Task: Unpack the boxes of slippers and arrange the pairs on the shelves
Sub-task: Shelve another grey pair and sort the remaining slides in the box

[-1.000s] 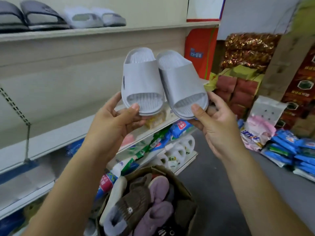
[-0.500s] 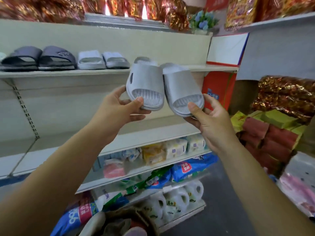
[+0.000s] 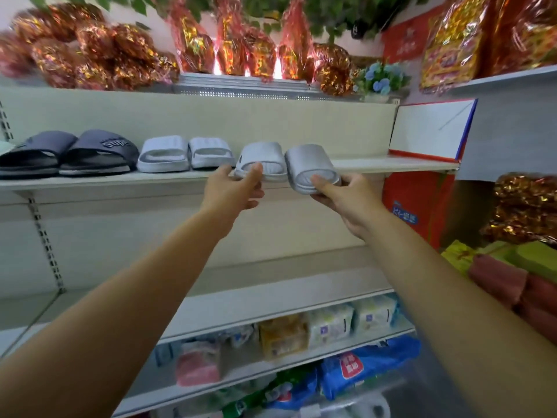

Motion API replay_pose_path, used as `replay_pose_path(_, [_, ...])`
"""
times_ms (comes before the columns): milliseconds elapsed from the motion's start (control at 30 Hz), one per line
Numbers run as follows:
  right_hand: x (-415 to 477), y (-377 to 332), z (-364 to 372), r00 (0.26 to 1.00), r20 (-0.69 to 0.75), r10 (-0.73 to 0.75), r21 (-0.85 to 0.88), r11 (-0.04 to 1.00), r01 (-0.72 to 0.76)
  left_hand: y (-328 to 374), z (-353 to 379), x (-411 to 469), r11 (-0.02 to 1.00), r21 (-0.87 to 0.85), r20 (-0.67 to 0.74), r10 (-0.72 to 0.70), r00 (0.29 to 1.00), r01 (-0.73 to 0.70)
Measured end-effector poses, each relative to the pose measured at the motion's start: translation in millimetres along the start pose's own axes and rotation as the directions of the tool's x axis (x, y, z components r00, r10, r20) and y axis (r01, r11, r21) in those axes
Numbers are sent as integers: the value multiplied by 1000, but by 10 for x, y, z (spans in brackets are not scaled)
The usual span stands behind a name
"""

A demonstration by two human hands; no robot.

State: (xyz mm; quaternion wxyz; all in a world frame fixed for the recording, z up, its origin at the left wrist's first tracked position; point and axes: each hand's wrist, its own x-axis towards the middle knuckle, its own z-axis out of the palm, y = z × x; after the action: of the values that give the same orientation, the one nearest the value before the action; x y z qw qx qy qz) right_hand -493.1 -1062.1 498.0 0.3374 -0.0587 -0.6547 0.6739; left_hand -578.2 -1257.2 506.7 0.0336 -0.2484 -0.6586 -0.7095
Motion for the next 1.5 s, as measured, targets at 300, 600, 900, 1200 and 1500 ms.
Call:
replay_pose_path(300, [929,63,-110,960,99,-261,-737,629,247,-383,164,732,500,848,-114,496,861,-176])
replay_pose_path(600, [1826,293,-117,902,373,-215,-791,435,431,-430,451,1328,323,917,40,509,860,-234])
replay_pose_path(900, [2094,309,-159,849,490,-196,-690,507,516,-383,388,1376,403,899,-24,437,899,-172])
replay_pose_path(1200, [2097,339,-168,858,474,-201,-703,500,506,-418,409,1365,414,891,-24,455,890,-187])
replay_pose_path(1500, [1993,275,-170,865,473,-165,-717,499,487,-349,426,1314,470,868,-60,425,903,-163])
